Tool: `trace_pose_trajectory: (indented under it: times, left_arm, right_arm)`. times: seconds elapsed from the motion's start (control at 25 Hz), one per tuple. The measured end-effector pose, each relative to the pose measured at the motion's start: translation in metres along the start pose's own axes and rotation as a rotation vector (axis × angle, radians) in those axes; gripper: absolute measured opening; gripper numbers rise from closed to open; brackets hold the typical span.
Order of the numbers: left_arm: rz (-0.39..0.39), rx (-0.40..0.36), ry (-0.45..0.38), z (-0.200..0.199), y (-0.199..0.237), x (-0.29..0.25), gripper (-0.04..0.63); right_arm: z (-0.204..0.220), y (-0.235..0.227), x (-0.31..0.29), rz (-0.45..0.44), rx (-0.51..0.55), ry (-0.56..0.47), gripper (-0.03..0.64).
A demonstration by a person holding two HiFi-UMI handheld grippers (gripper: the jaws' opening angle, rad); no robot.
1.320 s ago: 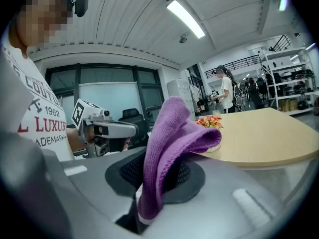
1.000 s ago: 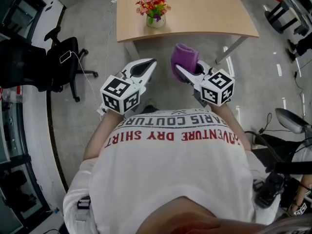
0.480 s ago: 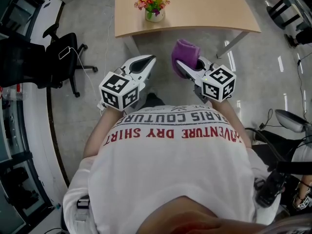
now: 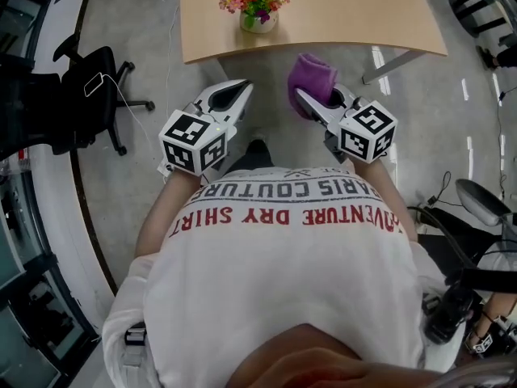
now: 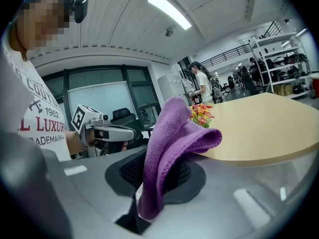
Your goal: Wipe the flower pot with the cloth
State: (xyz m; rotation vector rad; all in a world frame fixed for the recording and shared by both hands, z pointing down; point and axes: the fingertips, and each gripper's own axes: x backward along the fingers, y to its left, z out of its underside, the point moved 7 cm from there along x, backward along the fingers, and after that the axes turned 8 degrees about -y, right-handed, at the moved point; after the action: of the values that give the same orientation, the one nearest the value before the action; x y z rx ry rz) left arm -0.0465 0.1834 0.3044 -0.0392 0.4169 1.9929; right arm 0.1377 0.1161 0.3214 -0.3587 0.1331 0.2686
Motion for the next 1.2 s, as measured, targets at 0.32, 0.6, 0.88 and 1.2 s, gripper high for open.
trace_pose_trajectory:
  times: [0.32,0.6,0.88,1.2]
  left_arm:
    - [0.047,-0.005,0.077,-0.016,0.113,-0.069,0.002]
    - [0.119,-0.037,0.123,-0.025,0.151,-0.099,0.005]
    - [0.119,0.008,0.154,-0.008,0.155,-0.117,0.006]
    - [0.050,-0.015,0.167,0.003,0.168,-0.140,0.234]
  right_arm:
    - [-0.015,-0.087,-0.081,0.071,-0.018,0.052,0.058]
    - [-0.034,-0.119,-0.111,0.112,-0.032,0.021,0.058]
    - [-0.025,-0.134,-0.112,0.116,-0.064,0.023,0.058]
    - [-0.022,-0.138,-0.108,0.121,-0.070,0.023,0.058]
